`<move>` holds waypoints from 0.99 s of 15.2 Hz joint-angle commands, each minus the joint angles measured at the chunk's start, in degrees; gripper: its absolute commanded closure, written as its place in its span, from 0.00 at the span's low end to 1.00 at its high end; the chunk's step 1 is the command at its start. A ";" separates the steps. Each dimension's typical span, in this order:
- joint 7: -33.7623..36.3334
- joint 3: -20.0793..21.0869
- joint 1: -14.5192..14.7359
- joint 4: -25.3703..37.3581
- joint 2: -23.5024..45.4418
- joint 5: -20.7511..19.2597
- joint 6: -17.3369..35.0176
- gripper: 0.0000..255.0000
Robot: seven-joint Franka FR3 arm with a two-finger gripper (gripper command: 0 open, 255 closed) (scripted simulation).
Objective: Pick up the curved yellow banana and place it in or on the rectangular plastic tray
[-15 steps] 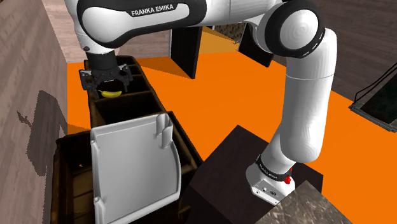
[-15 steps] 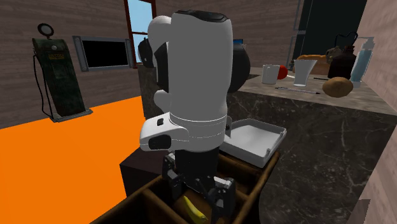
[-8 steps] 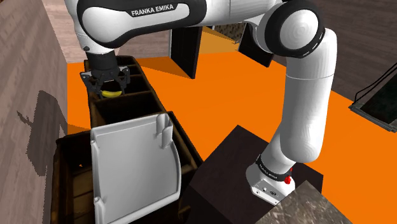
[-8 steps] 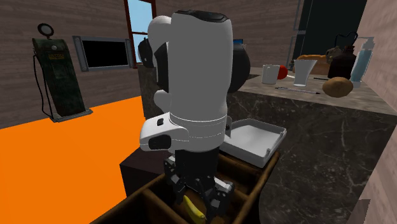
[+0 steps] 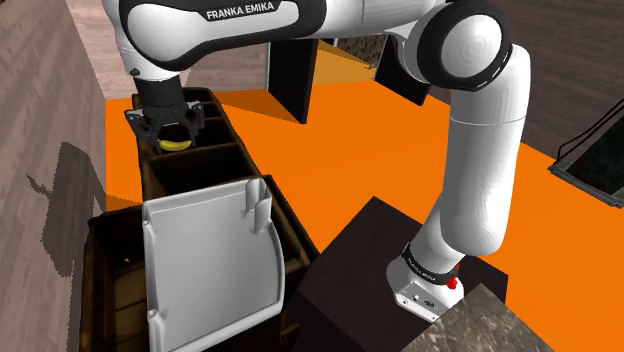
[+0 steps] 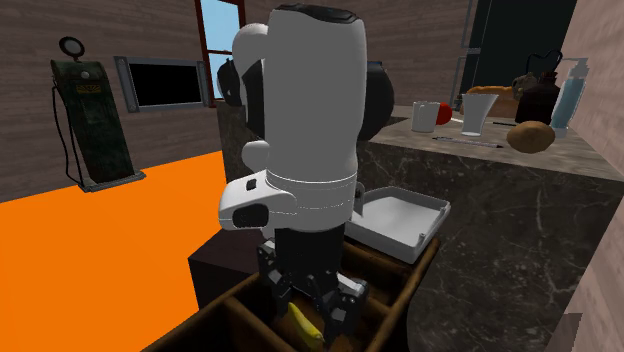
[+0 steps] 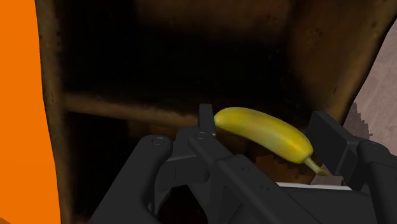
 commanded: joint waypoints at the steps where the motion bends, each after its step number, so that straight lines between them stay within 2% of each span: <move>1: -0.12 0.04 0.13 1.26 0.00 0.04 -1.23 1.00; 15: -0.87 0.30 1.71 13.41 0.85 -0.07 -12.45 1.00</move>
